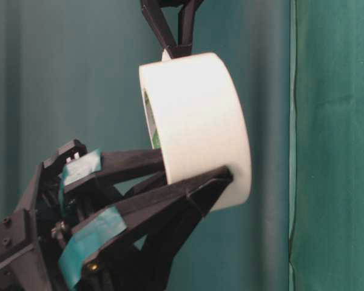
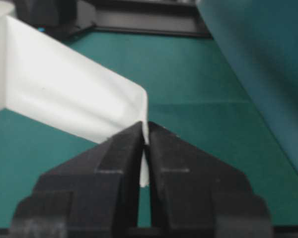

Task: Peel off the duct tape with your right arm.
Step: 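Rotate the roll with the left gripper while the right gripper pulls the tape end away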

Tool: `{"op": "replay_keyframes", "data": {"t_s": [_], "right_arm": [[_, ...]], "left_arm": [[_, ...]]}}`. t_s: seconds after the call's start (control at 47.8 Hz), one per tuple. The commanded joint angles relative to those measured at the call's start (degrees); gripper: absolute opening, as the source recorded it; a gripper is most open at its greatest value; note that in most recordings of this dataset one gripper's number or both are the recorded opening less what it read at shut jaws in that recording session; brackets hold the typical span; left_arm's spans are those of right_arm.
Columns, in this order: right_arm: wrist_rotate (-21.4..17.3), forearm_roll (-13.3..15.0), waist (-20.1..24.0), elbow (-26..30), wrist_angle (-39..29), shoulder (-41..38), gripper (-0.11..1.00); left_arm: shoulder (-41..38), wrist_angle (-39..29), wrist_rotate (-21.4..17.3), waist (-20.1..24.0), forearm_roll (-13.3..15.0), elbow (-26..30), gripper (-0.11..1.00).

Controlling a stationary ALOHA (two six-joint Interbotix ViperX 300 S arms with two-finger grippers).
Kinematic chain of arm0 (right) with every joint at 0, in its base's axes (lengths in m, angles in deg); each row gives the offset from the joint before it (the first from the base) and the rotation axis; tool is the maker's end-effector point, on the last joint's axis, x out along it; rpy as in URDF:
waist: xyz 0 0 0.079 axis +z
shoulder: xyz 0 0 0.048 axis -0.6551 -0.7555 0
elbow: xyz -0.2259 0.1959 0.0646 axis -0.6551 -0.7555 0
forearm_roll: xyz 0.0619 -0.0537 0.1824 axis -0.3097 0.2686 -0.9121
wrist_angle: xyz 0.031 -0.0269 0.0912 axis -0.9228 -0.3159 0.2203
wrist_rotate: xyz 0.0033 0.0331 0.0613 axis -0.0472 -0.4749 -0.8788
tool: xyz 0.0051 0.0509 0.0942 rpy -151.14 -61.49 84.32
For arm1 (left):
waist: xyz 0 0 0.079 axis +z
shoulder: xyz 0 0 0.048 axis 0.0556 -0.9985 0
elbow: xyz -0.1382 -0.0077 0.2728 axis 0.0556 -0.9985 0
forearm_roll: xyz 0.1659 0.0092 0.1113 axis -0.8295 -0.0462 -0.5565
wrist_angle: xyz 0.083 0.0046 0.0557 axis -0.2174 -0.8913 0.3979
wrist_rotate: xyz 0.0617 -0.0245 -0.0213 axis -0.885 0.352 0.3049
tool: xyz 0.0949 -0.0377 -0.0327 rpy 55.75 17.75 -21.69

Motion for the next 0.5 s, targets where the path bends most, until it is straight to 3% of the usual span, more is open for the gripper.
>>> {"op": "replay_keyframes", "data": {"t_s": [0.0, 0.481], "right_arm": [[0.09, -0.44, -3.52, 0.88, 1.23, -0.35, -0.09], [0.18, -0.18, -7.56, 7.38, 3.69, -12.83, -0.09]], "left_arm": [[2.29, 1.41, -0.18, -2.55, 0.70, 0.62, 0.23], [3.43, 7.29, -3.43, -3.43, 0.70, 1.49, 0.23]]}}
